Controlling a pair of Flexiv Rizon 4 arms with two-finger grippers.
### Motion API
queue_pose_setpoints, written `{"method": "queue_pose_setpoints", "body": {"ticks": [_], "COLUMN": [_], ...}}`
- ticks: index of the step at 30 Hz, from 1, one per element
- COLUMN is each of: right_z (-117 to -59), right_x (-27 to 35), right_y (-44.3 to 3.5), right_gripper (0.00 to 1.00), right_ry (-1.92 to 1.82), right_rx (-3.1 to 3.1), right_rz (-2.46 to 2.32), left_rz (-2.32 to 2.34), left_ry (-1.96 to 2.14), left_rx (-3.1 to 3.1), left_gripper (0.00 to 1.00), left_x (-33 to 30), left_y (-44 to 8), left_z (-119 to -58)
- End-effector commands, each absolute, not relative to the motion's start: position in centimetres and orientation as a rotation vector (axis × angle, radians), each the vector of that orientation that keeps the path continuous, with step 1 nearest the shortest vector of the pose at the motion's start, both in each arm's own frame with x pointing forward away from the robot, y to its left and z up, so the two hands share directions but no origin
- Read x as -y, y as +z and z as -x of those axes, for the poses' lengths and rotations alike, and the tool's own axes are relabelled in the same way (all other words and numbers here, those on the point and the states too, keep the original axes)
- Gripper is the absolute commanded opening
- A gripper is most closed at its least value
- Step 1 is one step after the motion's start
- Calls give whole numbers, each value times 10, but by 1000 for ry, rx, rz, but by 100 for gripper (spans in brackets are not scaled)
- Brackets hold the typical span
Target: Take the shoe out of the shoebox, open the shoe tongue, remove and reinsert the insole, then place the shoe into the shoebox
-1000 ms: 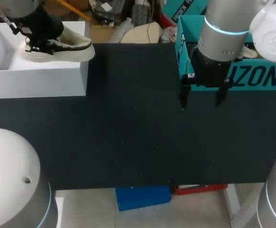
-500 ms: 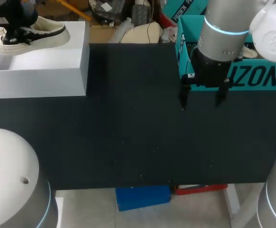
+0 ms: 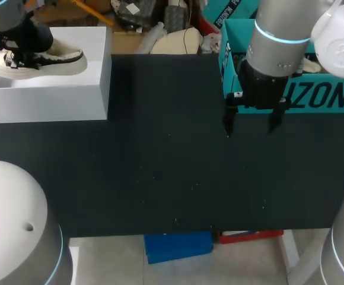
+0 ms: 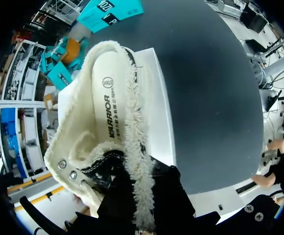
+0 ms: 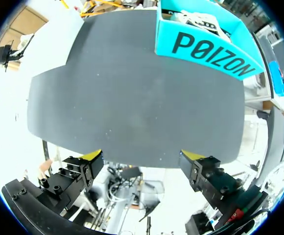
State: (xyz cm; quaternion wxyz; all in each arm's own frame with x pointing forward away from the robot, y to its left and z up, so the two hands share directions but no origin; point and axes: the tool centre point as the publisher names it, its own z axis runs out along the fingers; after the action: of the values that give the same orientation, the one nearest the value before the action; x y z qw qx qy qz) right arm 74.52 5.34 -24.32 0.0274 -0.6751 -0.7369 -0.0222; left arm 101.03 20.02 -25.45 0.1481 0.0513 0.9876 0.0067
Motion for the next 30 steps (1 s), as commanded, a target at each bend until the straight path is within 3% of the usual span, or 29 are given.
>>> {"method": "queue_pose_setpoints", "body": {"ticks": [1,15,29,30], "right_z": [-745,-745,-745,-745], "right_x": [-54,-54,-54,-54], "right_y": [-243,-243,-243,-243], "right_gripper": [100,100,100,100], "right_ry": [-66,-66,-66,-66], "right_rx": [2276,2276,2276,2276], "right_rz": [2086,2086,2086,2086], "left_rz": [-140,-129,-112,-102], "left_ry": [35,50,62,63], "left_rx": [-2847,-2907,-2960,-2962], "left_gripper": [0,0,0,23], "left_x": [-202,-209,-211,-212], "left_y": [-274,-332,-351,-352], "left_z": [-1022,-1041,-1032,-1032]}}
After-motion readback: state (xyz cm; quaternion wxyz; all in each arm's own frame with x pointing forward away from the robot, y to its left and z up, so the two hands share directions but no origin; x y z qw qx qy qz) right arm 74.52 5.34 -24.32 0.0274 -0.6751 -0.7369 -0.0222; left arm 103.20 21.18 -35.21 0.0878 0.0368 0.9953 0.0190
